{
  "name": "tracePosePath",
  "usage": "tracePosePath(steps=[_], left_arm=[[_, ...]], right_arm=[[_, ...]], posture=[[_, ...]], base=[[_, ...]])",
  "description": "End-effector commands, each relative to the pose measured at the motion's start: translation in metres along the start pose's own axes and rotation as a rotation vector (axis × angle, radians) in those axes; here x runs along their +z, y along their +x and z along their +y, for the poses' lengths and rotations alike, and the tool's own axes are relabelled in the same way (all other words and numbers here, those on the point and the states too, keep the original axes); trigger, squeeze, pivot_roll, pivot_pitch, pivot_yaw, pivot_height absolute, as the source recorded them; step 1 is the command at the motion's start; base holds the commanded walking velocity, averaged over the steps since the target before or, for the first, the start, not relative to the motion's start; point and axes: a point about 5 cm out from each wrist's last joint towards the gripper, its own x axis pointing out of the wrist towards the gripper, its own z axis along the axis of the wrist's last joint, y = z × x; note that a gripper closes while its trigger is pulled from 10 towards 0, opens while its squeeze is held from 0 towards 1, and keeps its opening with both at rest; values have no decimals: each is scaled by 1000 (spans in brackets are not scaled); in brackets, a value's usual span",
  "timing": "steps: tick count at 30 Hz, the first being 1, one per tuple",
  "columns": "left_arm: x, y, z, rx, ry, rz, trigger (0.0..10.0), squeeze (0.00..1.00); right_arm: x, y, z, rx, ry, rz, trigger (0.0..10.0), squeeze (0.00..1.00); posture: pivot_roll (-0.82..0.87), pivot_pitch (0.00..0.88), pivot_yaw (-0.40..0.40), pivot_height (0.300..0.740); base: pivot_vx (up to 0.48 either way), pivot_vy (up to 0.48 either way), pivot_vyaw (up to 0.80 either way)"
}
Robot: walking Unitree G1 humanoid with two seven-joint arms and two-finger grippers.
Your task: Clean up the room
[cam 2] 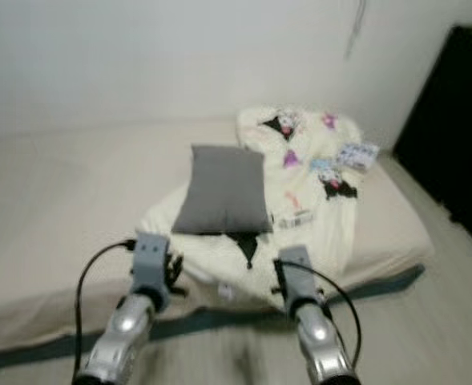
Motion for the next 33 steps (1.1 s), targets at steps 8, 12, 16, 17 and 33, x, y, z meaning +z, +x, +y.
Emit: tracePosePath(steps=[8,12,16,17,33], left_arm=[[-9,-5,7,19,1,33,10000,0],[-9,-5,7,18,1,34,10000,0],[-9,-4,6,15,2,32,10000,0],[-9,-4,6,15,3,32,10000,0],[-9,-6,2,-26,23,34,10000,0]], right_arm=[[-11,-4,11,57,-46,46,10000,0],[-11,-5,12,69,-60,47,10000,0],[-12,-5,13,67,-28,46,10000,0],[-12,-5,13,63,-15,48,10000,0],[-15,-6,16,72,-8,66,10000,0]], posture=[[38,102,-42,728],[39,100,-42,728],[39,95,-39,728],[39,95,-39,728],[40,106,-35,728]], base=[[356,0,100],[352,0,800],[347,0,291],[345,0,0],[167,0,0]])
